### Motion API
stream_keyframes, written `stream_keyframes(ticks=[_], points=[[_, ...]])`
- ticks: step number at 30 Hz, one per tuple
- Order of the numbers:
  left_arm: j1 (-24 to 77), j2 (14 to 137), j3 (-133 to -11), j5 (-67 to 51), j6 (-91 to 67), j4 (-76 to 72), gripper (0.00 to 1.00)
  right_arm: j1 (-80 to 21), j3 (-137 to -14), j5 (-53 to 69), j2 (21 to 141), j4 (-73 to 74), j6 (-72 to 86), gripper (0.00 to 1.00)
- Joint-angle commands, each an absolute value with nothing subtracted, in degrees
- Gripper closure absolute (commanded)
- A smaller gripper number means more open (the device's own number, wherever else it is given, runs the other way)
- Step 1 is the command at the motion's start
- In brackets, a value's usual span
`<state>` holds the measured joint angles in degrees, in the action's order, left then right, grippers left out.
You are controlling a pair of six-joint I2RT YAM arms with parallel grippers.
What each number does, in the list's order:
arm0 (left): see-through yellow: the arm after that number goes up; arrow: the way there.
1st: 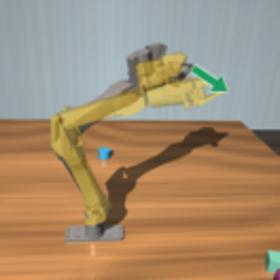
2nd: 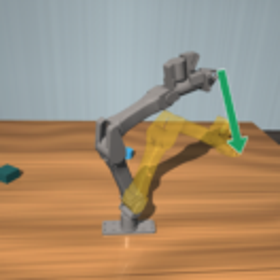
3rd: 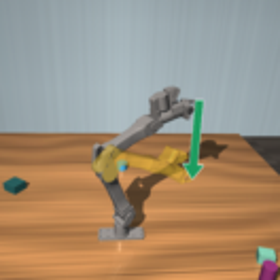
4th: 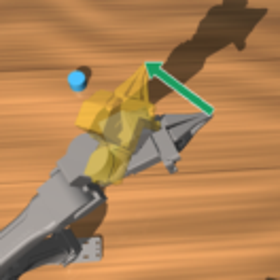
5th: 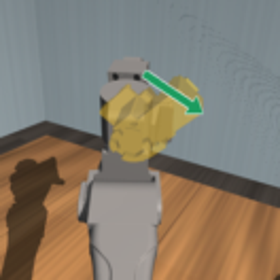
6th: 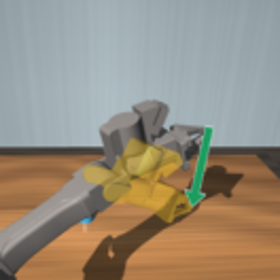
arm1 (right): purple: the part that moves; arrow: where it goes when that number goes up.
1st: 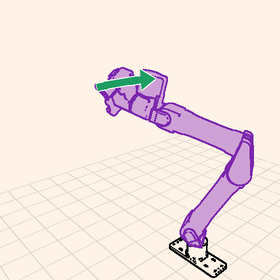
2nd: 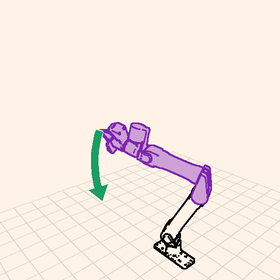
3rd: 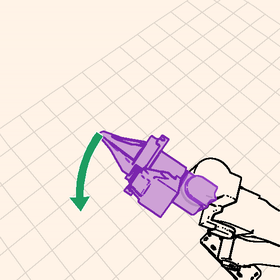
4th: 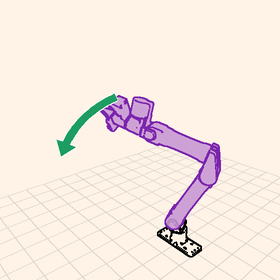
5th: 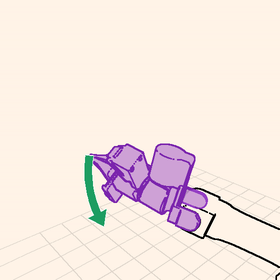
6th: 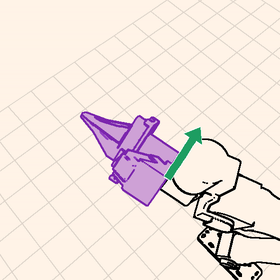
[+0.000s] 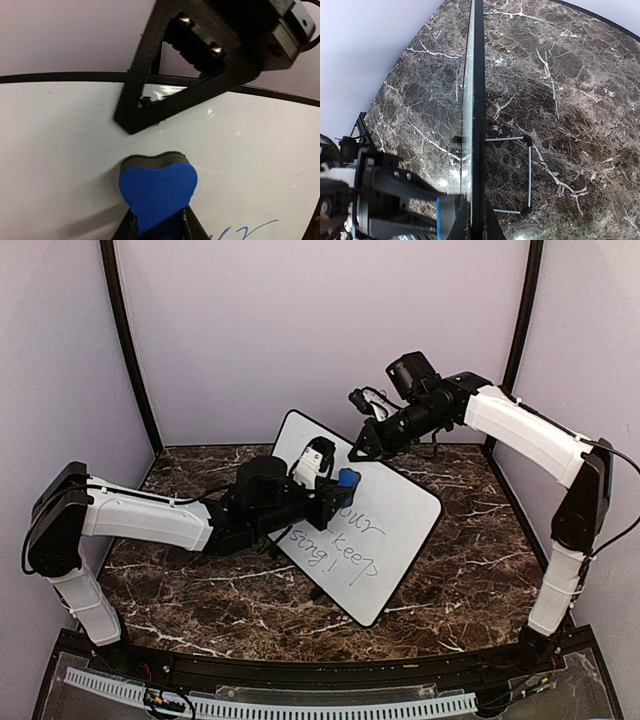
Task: Erase the whiteboard
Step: Erase the center of the whiteboard.
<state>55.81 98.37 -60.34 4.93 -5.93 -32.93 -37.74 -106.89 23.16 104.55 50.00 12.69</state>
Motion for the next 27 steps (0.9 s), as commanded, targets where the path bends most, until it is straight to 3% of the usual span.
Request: stream_keyframes(ticks=[1,7,15,27], points=[[49.0,97.6,-56.8,14.8,-12.4,-26.5,1.0,-40.7,-105.6,24.3,104.8,51.9,6.5,1.0],[46.3,98.0,-57.7,16.8,-12.2,-21.8,1.0,-40.7,-105.5,24.2,104.7,51.9,6.6,1.0],[46.7,98.4,-56.0,4.2,-11.1,-26.3,1.0,-40.7,-105.6,24.2,104.9,51.8,6.8,1.0],[51.1,98.4,-56.1,2.0,-6.7,-29.7,1.0,-40.7,-106.0,24.4,105.3,51.8,6.9,1.0]])
